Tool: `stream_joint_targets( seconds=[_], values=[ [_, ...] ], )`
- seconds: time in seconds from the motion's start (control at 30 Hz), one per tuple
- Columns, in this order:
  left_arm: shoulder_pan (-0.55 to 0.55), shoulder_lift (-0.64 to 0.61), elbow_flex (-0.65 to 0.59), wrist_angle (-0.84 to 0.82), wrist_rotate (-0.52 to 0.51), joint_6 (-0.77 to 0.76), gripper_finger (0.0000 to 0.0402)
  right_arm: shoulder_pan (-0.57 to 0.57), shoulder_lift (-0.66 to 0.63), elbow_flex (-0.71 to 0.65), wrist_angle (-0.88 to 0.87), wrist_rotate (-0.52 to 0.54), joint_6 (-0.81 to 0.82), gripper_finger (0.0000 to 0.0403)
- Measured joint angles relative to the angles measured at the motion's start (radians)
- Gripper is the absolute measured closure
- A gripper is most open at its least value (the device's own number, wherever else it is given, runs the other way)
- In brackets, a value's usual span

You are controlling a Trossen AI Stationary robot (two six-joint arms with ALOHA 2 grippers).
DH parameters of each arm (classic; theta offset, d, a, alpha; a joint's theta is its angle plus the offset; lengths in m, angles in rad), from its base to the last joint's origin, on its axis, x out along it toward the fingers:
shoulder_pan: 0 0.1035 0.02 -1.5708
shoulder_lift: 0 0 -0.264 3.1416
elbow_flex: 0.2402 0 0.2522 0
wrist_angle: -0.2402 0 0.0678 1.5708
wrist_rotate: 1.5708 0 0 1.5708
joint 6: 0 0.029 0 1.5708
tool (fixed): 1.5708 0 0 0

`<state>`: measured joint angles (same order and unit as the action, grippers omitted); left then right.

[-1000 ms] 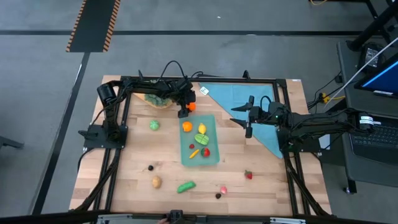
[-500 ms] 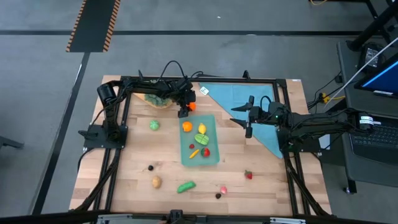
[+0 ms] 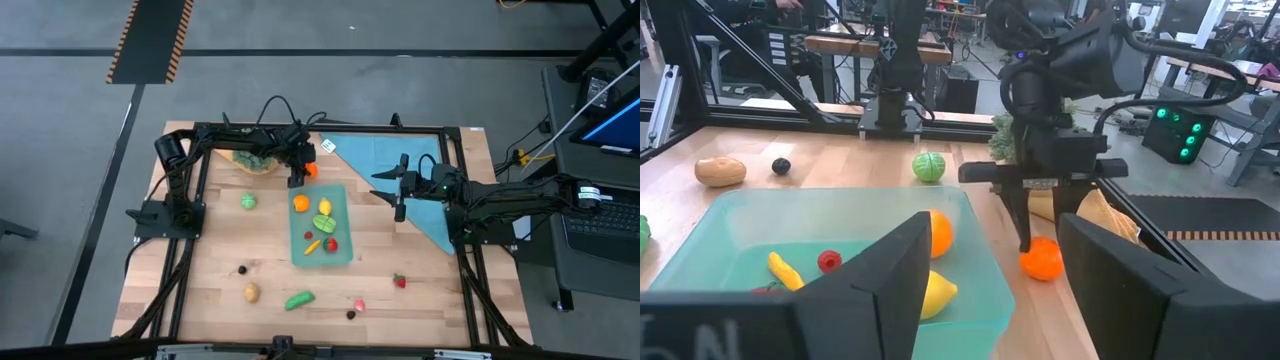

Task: Pick and placing Produce into tupperware
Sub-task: Put the squash into the bin

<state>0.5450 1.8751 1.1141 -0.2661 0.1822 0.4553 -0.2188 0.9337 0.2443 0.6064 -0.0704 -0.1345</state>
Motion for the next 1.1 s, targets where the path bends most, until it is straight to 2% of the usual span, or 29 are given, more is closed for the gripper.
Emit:
stream_joint_targets(
  seconds=[0.27, 0.7, 0.8, 1.1],
  values=[
    [0.001, 0.0, 0.0, -0.001, 0.0, 0.0, 0.0279, 0.0, 0.0, 0.0, 0.0, 0.0, 0.0, 0.0182],
    [0.001, 0.002, -0.001, 0.002, -0.01, 0.026, 0.0396, 0.0, 0.0, 0.0, 0.001, 0.0, 0.0, 0.0182],
    [0.001, 0.003, -0.003, 0.02, -0.011, 0.026, 0.0397, 0.0, 0.0, 0.0, 0.001, 0.0, 0.0, 0.0182],
    [0.001, 0.003, -0.003, 0.042, -0.011, 0.026, 0.0357, 0.0, 0.0, 0.0, -0.007, 0.0, -0.001, 0.0182]
  ],
)
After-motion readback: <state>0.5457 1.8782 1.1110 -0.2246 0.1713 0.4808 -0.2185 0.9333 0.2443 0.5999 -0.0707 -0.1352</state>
